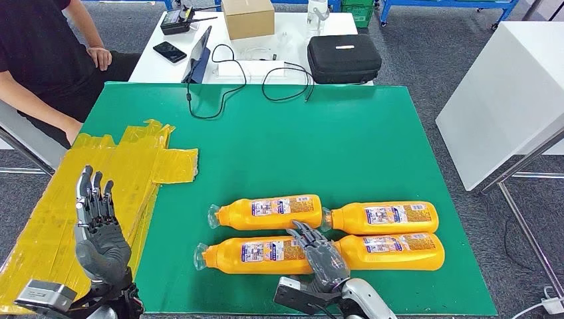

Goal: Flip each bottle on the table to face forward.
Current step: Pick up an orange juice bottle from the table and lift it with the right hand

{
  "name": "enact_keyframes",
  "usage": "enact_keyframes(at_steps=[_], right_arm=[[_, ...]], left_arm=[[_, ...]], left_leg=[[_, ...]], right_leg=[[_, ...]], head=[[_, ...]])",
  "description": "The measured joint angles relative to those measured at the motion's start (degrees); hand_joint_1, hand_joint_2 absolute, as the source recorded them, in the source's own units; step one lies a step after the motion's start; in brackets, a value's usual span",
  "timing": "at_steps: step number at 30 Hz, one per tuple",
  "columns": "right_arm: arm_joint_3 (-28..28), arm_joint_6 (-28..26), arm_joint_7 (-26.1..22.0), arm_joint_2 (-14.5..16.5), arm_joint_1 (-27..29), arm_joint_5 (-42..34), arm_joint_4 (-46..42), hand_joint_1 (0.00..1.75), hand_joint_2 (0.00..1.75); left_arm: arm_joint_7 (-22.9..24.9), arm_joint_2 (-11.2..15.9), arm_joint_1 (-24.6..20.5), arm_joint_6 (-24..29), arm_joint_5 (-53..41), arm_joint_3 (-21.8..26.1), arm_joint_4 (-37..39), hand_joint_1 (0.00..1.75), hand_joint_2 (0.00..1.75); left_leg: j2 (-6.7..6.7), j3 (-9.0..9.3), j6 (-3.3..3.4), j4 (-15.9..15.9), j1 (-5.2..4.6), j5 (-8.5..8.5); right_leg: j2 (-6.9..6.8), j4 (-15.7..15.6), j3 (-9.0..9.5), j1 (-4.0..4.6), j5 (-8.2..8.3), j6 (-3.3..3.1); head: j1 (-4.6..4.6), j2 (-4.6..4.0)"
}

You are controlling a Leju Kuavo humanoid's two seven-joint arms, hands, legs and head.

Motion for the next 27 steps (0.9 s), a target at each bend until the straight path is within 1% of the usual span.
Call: enact_keyframes(at_steps=[7,10,16,27], right_arm=[[-0.1,0.1,-1.0,0.0,-0.6,-1.4,0.8,1.75,1.75],[-0.2,0.4,-1.8,0.0,-0.7,-3.0,1.3,1.75,1.75],[-0.2,1.0,-2.0,-0.2,-0.9,-3.9,1.5,1.75,1.75],[-0.2,0.6,-2.9,0.0,-0.9,-6.7,1.5,1.75,1.75]], left_arm=[[0.0,0.0,-0.1,-0.1,0.1,0.0,0.0,0.00,0.00],[0.0,-0.1,-0.3,-0.3,0.3,0.0,0.0,0.00,0.00],[0.0,-0.2,-0.7,-0.7,0.7,0.0,0.0,0.00,0.00],[0.0,-0.3,-0.8,-0.6,0.6,0.0,0.0,0.00,0.00]], left_leg=[[0.01,0.20,-0.05,0.0,0.00,-0.11],[0.03,0.44,-0.06,0.0,0.00,-0.26],[0.04,0.75,-0.08,0.0,0.00,-0.43],[0.04,0.87,-0.07,0.0,0.00,-0.44]], right_leg=[[0.01,0.0,-0.17,0.00,-0.13,-0.04],[0.01,0.0,0.05,0.00,-0.23,-0.04],[0.01,0.0,0.34,0.01,-0.36,-0.10],[0.01,0.0,0.47,0.01,-0.37,-0.10]], head=[[-0.02,0.00],[-0.02,0.00],[-0.01,0.00],[-0.01,0.00]])
